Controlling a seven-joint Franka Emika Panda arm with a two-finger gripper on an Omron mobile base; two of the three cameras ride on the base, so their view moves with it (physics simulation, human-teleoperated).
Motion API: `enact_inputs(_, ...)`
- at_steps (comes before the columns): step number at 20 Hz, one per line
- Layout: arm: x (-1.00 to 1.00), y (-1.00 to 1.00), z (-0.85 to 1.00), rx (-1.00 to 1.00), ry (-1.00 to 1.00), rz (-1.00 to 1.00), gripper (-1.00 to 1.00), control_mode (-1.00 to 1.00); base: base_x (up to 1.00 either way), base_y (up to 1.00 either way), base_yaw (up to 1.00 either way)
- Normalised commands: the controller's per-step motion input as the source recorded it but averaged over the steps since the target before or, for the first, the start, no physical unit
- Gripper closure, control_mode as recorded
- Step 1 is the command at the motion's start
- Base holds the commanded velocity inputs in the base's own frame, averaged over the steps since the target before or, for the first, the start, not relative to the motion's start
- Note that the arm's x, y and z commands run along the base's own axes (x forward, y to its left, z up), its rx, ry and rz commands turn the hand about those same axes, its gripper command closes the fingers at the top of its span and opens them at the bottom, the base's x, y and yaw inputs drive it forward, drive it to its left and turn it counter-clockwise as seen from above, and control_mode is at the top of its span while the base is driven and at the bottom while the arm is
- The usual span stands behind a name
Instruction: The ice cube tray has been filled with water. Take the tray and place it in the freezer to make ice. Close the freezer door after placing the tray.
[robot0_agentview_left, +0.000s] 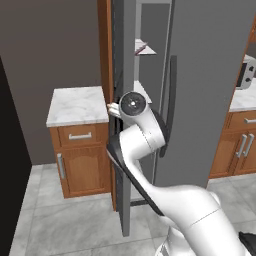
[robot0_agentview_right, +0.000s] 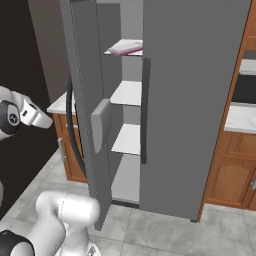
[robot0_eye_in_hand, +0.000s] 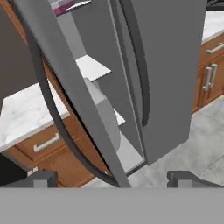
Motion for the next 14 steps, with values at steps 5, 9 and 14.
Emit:
enact_inputs(5, 0.01, 0.22, -0.18, -0.31, 0.07, 0.11, -1.0, -1.0, 0.0, 0.0, 0.0)
enact_inputs(9, 0.09, 0.26, -0.32, -0.29, 0.03, 0.09, -1.0, -1.0, 0.0, 0.0, 0.0)
enact_inputs(14, 0.1, 0.28, -0.39, -0.29, 0.06, 0.09, -1.0, -1.0, 0.0, 0.0, 0.0)
